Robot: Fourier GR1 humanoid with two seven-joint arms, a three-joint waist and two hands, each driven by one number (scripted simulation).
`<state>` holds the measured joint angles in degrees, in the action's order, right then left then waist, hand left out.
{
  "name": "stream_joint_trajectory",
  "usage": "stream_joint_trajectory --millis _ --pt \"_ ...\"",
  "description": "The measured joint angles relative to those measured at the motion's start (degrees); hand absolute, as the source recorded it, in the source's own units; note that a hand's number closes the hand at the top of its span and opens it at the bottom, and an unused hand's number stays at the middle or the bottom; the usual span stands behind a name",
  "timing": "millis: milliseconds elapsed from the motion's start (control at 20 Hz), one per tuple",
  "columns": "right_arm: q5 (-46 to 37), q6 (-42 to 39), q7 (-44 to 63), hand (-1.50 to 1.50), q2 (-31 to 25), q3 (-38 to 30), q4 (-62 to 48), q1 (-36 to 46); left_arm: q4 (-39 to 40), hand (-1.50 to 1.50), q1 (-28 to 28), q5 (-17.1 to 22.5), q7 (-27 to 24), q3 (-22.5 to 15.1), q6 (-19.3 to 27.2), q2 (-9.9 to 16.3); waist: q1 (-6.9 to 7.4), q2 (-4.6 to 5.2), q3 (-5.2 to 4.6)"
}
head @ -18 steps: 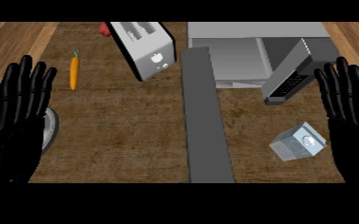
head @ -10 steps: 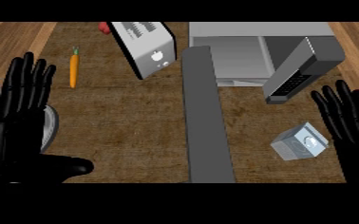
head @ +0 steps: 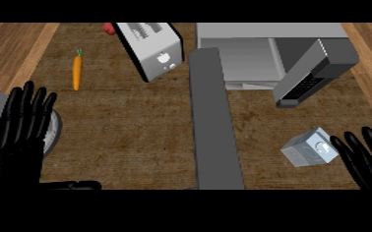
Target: Pick up the milk, place it into the microwave and close the microwave
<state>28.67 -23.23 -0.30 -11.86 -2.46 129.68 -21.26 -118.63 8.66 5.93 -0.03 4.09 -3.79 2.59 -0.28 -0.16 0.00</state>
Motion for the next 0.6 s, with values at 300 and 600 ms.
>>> stream_joint_trajectory --millis 300,600 --pt "-5.72 -0.68 -3.11 -1.50 3.61 -1.10 -0.05 -3.28 -1.24 -1.50 6.11 0.99 -4.00 0.11 -2.55 -0.52 0.18 0.03 0.00" --pt "-11.11 0.53 -7.25 -1.50 5.06 -5.99 -3.39 -2.31 -1.66 -1.50 10.63 -0.51 -7.13 -1.85 -3.40 -1.67 0.28 0.07 0.00"
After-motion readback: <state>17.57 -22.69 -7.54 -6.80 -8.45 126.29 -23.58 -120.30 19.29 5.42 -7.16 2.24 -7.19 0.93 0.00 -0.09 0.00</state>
